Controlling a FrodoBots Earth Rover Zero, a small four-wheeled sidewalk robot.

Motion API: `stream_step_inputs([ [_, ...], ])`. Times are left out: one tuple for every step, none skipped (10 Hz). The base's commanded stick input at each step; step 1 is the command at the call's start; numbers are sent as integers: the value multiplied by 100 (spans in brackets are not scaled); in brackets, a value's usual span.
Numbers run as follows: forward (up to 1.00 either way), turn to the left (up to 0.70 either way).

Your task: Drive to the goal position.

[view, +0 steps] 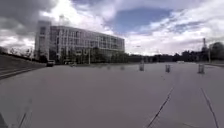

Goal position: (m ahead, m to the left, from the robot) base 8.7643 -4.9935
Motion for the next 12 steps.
stream_step_inputs([
  [70,-35],
  [70,-35],
  [70,-12],
  [70,0],
  [70,0],
  [70,0],
  [70,0],
  [70,0],
  [70,0],
  [70,-20],
  [70,-35],
  [70,-35],
])
